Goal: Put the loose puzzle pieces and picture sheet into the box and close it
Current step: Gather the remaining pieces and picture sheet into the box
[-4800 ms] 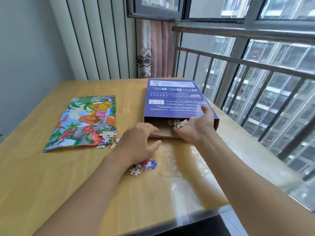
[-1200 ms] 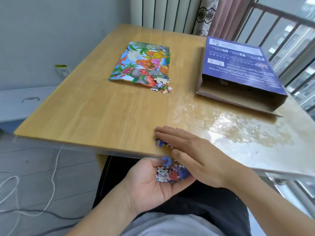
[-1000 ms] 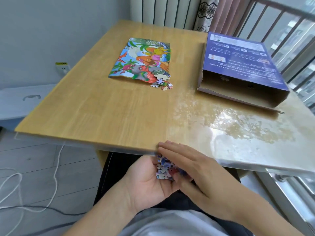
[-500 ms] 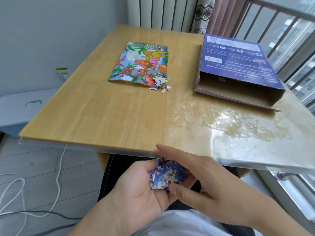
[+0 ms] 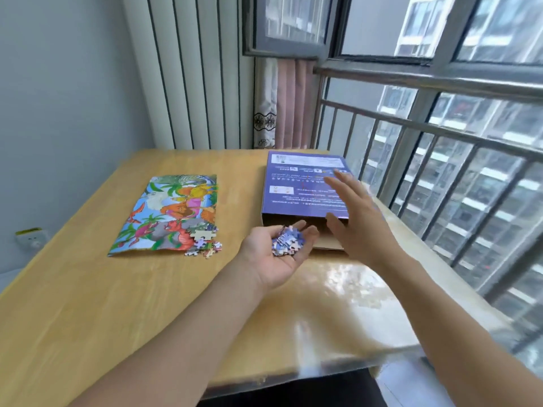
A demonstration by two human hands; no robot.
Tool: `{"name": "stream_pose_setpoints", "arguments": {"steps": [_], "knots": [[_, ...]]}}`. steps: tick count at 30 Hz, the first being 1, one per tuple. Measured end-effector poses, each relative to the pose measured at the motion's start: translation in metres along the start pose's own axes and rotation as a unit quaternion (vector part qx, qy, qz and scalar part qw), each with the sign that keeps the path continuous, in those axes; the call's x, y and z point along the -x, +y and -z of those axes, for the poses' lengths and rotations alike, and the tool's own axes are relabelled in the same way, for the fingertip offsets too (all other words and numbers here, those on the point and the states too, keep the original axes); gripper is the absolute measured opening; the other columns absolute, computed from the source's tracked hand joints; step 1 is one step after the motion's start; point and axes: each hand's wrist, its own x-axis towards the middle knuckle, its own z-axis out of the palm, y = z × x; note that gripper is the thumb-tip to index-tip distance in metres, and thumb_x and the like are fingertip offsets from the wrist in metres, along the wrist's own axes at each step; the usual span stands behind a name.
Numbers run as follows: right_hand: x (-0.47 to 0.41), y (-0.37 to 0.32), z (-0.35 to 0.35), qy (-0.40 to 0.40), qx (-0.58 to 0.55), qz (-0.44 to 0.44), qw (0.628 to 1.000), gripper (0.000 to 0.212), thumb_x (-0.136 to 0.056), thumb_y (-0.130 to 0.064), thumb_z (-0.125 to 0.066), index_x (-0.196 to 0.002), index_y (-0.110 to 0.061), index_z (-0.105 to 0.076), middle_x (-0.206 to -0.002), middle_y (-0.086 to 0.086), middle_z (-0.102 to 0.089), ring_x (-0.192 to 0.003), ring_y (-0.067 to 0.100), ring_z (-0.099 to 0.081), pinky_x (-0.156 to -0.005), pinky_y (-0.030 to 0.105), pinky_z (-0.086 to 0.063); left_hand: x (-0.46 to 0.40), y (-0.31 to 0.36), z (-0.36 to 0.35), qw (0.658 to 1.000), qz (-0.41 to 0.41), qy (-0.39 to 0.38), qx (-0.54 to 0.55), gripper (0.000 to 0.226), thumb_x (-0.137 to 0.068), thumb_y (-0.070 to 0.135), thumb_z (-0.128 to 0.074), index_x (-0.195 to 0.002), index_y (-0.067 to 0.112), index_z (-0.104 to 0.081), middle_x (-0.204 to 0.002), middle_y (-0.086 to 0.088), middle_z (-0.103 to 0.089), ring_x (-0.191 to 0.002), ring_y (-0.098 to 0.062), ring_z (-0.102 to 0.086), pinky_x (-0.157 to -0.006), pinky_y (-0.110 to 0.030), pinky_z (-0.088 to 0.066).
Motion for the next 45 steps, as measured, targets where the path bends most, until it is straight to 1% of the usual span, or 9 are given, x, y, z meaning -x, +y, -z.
{"name": "stream_pose_setpoints", "arguments": {"steps": [5, 7, 10, 21, 27, 33, 37, 41, 45], "knots": [[-0.024, 0.064, -0.017, -0.137, 0.252, -0.012, 0.958, 0.073, -0.087, -0.032, -0.073, -0.151, -0.021, -0.039, -0.161, 0.004, -0.034, -0.149, 0.028, -0.028, -0.118, 0.043, -0.033, -0.038, -0.011, -0.006, 0.997, -0.009, 0.074, 0.008, 0.035, -0.106, 0.012, -0.030, -0.106, -0.009, -0.058, -0.101, -0.027, -0.061, -0.095, -0.036, -0.060, -0.099, -0.044, -0.049], [-0.029, 0.069, -0.023, -0.108, 0.259, -0.018, 0.960, 0.033, -0.094, -0.026, -0.062, -0.127, -0.022, -0.061, -0.136, 0.001, -0.059, -0.127, 0.027, -0.054, -0.091, 0.041, -0.051, -0.043, -0.014, -0.006, 0.995, -0.012, 0.093, 0.013, 0.034, -0.107, 0.012, -0.030, -0.105, -0.009, -0.056, -0.102, -0.026, -0.059, -0.105, -0.035, -0.058, -0.105, -0.042, -0.046], [-0.031, 0.067, -0.023, -0.071, 0.308, 0.009, 0.949, 0.013, -0.096, -0.018, -0.052, -0.095, -0.023, -0.063, -0.100, -0.003, -0.070, -0.094, 0.026, -0.068, -0.059, 0.030, -0.039, -0.050, -0.014, -0.012, 0.993, -0.042, 0.106, 0.038, 0.032, -0.107, 0.011, -0.030, -0.118, -0.009, -0.052, -0.114, -0.026, -0.056, -0.123, -0.034, -0.054, -0.104, -0.043, -0.047], [-0.060, 0.029, 0.017, -0.035, 0.333, 0.010, 0.942, 0.018, -0.087, -0.006, -0.050, -0.084, -0.023, -0.055, -0.088, 0.002, -0.068, -0.081, 0.032, -0.065, -0.062, 0.031, -0.035, -0.089, 0.032, -0.083, 0.985, -0.162, 0.031, 0.057, 0.048, -0.094, 0.029, -0.029, -0.125, 0.018, -0.064, -0.127, -0.013, -0.065, -0.118, -0.036, -0.060, -0.109, -0.051, -0.039], [-0.060, 0.025, 0.028, -0.043, 0.327, 0.010, 0.944, 0.020, -0.093, -0.010, -0.050, -0.082, -0.026, -0.054, -0.076, 0.004, -0.056, -0.079, 0.034, -0.064, -0.063, 0.032, -0.034, -0.077, 0.040, -0.067, 0.991, -0.121, 0.001, -0.048, 0.065, -0.094, 0.028, -0.020, -0.156, 0.009, -0.024, -0.162, -0.012, -0.026, -0.151, -0.028, -0.018, -0.124, -0.044, -0.009], [-0.051, 0.031, 0.026, -0.030, 0.324, 0.025, 0.945, 0.028, -0.094, -0.007, -0.052, -0.076, -0.027, -0.044, -0.067, -0.004, -0.041, -0.061, 0.027, -0.045, -0.058, 0.031, -0.036, -0.044, 0.051, -0.046, 0.971, -0.122, -0.018, -0.204, 0.050, -0.104, 0.020, -0.030, -0.150, 0.002, -0.034, -0.155, -0.016, -0.038, -0.148, -0.026, -0.028, -0.122, -0.040, -0.019], [-0.045, 0.038, 0.016, -0.040, 0.323, 0.012, 0.945, 0.028, -0.094, -0.011, -0.055, -0.074, -0.029, -0.046, -0.070, -0.001, -0.058, -0.064, 0.030, -0.058, -0.057, 0.033, -0.045, -0.020, 0.072, -0.011, 0.844, -0.198, 0.072, -0.494, 0.034, -0.106, 0.010, -0.034, -0.118, 0.003, -0.065, -0.120, -0.017, -0.067, -0.112, -0.027, -0.064, -0.091, -0.031, -0.054], [-0.034, 0.024, 0.007, -0.125, 0.326, -0.058, 0.935, 0.013, -0.095, -0.021, -0.056, -0.097, -0.027, -0.068, -0.096, 0.006, -0.069, -0.084, 0.034, -0.065, -0.065, 0.034, -0.049, 0.017, 0.107, 0.052, 0.678, -0.394, 0.138, -0.605, 0.035, -0.095, -0.005, -0.043, -0.086, 0.013, -0.072, -0.084, -0.009, -0.072, -0.070, -0.015, -0.065, -0.057, -0.023, -0.050], [-0.023, -0.033, -0.016, -0.155, 0.208, -0.036, 0.965, 0.035, -0.089, -0.026, -0.065, -0.124, -0.027, -0.066, -0.121, 0.001, -0.068, -0.111, 0.029, -0.062, -0.083, 0.036, -0.051, 0.039, 0.139, 0.116, 0.534, -0.424, 0.271, -0.680, 0.028, -0.082, 0.000, -0.061, -0.093, 0.022, -0.074, -0.096, 0.004, -0.073, -0.080, -0.008, -0.061, -0.075, -0.019, -0.045]]}}
